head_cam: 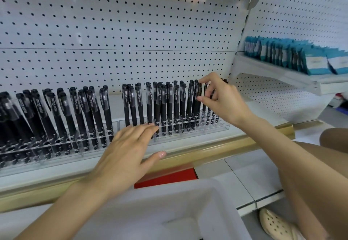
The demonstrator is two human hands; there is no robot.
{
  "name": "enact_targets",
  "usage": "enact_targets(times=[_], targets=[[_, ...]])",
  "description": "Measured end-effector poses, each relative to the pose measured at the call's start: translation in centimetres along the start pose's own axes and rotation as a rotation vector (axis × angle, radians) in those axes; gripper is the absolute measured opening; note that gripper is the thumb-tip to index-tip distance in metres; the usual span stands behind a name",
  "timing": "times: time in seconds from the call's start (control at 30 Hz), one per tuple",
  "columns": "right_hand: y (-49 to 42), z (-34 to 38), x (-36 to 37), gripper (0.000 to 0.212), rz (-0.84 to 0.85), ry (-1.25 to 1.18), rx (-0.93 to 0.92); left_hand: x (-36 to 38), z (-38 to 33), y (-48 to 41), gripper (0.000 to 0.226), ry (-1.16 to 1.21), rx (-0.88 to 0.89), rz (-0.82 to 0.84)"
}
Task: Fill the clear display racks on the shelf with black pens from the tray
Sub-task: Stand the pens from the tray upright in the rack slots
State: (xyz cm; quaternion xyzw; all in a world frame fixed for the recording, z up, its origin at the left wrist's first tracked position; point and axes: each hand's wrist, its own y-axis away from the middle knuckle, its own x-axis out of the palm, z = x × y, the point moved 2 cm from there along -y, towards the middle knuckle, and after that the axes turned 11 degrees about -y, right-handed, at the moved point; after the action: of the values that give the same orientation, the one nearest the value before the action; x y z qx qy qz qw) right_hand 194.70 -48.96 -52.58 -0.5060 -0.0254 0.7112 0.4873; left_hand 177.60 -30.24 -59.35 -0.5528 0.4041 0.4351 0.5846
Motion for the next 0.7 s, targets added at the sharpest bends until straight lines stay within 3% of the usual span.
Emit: enact_targets(times=[0.13,0.3,0.43,0.6,0.7], targets=[[0.9,1.1,-0.5,0.044,-0.008,0.000,0.010,-0.1,-0.2,0.6,0.072,0.050,-0.004,-0.034],[5.9,4.4,0.6,0.033,0.114,-0.095,-0.012,0.4,-1.0,4.0,0.055,-0.001,0.087,0.026],[12.7,7.0,3.4,0.021,0.410,-0.138,0.052,0.6,-0.9,7.4,0.053,0.025,0.092,0.055],[21.4,8.8,8.7,0.037,0.994,-0.166,0.248,1.9,0.1,10.2,0.063,-0.137,0.077,0.118],[25.3,10.2,11.4,0.044,1.144,-0.234,0.335,2.1,0.6,11.0,0.070,-0.176,0.064,0.095]])
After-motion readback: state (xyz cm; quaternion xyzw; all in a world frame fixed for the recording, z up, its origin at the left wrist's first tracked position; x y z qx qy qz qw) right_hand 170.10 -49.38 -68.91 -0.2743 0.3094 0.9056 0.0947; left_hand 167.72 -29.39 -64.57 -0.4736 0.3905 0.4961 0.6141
